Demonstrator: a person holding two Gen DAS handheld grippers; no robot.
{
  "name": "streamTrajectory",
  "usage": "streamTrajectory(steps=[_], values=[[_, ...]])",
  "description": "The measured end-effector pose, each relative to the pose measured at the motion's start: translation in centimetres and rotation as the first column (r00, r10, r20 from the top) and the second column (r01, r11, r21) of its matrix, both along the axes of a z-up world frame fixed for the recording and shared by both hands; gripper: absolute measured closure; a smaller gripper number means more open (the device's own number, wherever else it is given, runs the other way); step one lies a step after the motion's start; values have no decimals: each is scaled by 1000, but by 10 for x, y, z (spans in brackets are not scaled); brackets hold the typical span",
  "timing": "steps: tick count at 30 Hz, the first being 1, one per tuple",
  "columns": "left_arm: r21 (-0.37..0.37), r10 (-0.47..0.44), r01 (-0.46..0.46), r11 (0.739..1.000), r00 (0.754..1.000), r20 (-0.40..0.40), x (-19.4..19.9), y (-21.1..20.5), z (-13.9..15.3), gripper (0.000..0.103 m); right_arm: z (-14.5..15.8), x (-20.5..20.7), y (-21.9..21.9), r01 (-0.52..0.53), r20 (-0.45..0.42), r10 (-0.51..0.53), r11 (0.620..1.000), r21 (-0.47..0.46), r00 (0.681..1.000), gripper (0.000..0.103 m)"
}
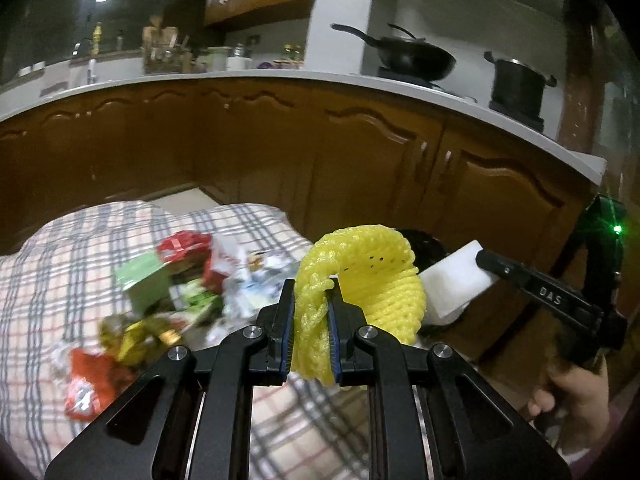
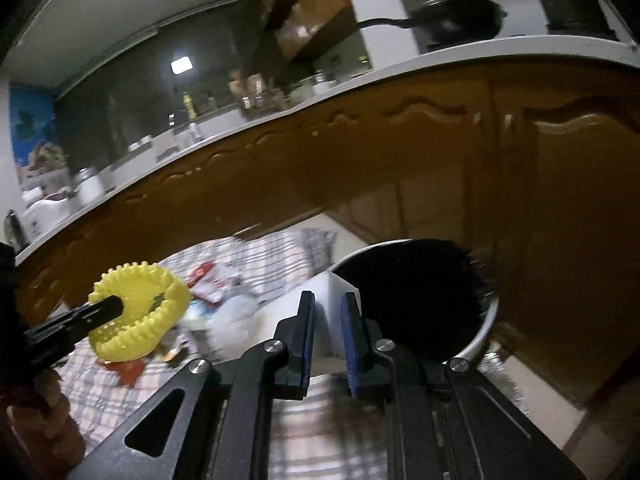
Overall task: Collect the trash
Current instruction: 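Carry the yellow net to the bin with the left gripper while the right gripper grasps the white foam block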
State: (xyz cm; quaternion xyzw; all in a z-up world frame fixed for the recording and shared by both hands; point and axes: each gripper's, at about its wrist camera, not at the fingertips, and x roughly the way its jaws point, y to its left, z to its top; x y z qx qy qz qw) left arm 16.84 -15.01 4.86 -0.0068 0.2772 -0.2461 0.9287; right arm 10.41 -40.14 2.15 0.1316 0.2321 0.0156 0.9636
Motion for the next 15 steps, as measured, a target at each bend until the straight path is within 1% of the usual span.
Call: streamTrajectory(steps=[5, 9, 15], values=[[23, -45, 46, 999, 999, -10, 16, -39, 3, 91, 3, 8, -26, 67, -8, -67, 997, -35, 998, 90], [59, -76, 78, 995, 997, -31, 31, -71, 1, 91, 5, 16, -46, 112, -22, -113, 992, -60, 993, 90], [110, -118, 128, 986, 988, -98, 60, -116, -8, 90, 1, 36, -67, 147, -57, -152, 985, -93, 987, 89]])
